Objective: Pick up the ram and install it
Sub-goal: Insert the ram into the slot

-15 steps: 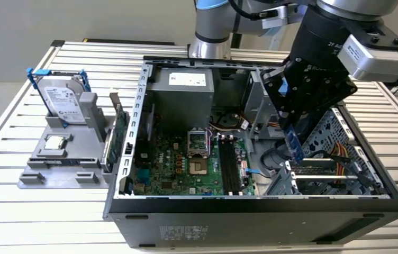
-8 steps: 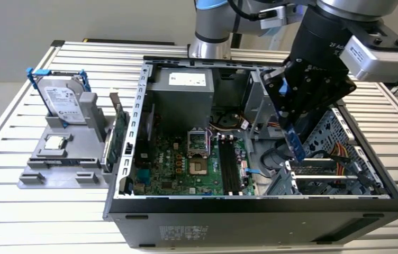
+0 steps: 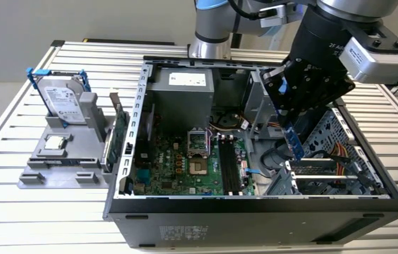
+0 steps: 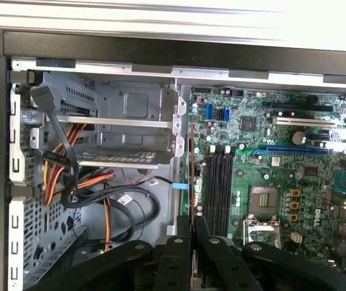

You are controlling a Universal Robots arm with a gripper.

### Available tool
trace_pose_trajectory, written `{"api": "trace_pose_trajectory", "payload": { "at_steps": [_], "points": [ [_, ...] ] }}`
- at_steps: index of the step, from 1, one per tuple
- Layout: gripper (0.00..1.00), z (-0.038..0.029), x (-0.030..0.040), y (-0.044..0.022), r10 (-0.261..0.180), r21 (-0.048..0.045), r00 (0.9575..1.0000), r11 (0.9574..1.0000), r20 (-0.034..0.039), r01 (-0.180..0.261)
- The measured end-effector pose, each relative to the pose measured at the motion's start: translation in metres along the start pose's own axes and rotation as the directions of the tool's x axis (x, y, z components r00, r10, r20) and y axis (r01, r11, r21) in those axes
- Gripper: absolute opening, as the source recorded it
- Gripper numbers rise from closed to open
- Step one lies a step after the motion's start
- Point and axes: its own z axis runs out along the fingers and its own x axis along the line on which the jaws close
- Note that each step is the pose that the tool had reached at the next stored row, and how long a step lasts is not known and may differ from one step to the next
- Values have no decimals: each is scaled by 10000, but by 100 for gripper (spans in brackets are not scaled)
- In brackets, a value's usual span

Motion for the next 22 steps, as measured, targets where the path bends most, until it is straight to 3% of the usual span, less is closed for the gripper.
{"api": "trace_pose_trajectory", "payload": {
  "at_steps": [3, 6, 11, 17, 22],
  "points": [
    [0, 0, 0, 0, 40, 0, 10000, 10000, 0, -40],
    [0, 0, 0, 0, 467, 8, 9989, 9989, 2, -467],
    [0, 0, 0, 0, 1298, 23, 9915, 9915, 8, -1298],
    [0, 1, -1, 0, 2276, 40, 9738, 9738, 16, -2276],
    [0, 1, 0, 0, 3061, 54, 9520, 9520, 24, -3061]
  ]
}}
